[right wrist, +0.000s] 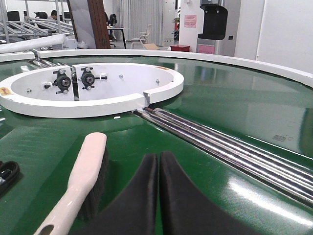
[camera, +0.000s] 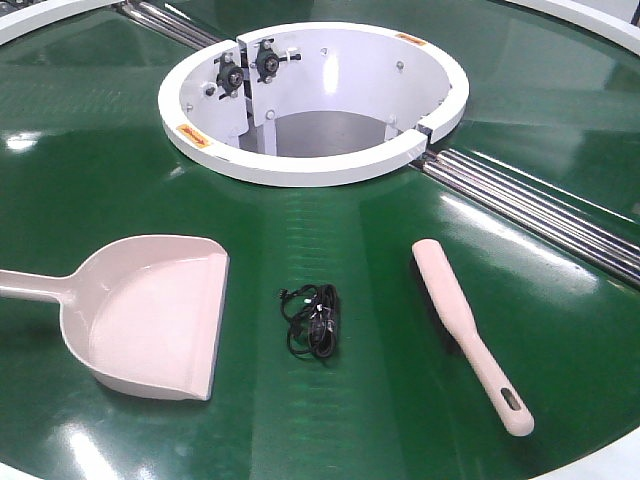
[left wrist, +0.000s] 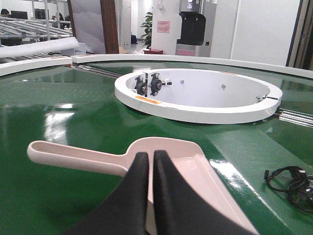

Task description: Clean and inspect green conveyor with broom and dustpan

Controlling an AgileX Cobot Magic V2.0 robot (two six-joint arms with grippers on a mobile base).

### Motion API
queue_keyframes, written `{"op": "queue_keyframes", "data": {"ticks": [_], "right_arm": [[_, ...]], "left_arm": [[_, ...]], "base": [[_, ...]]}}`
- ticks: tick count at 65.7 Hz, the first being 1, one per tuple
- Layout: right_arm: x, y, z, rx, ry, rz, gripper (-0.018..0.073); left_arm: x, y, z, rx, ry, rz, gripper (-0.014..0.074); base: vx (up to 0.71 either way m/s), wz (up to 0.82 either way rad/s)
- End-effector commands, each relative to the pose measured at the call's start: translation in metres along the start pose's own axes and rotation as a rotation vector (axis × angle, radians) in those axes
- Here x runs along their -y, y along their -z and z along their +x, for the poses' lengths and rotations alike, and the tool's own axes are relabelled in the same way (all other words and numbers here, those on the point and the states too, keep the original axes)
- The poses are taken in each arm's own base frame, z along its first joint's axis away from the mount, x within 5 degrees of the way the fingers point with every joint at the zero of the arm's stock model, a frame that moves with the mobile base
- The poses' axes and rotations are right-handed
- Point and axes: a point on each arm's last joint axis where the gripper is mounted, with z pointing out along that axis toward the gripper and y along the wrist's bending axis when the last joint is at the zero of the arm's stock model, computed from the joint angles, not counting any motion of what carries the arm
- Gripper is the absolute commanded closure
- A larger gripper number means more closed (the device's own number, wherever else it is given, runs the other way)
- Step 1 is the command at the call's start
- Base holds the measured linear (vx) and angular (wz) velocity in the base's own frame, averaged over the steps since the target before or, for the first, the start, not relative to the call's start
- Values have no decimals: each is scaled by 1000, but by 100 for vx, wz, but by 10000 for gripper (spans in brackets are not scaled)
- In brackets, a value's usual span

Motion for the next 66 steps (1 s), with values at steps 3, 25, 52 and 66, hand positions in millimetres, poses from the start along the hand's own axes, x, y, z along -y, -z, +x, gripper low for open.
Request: {"op": "queue_keyframes", "data": {"ticks": [3,25,52,66], "right_arm": [[0,1,-5,73,15,7,568],[0,1,-5,73,15,7,568],[0,1,-5,73,15,7,568],[0,1,-5,73,15,7,568]], "left_arm": [[0,1,-4,81,4,-2,603],[0,1,-4,81,4,-2,603],[0,1,-4,81,4,-2,603],[0,1,-8,106,4,-1,603]], "base": [[0,0],[0,0],[0,0],[0,0]]}}
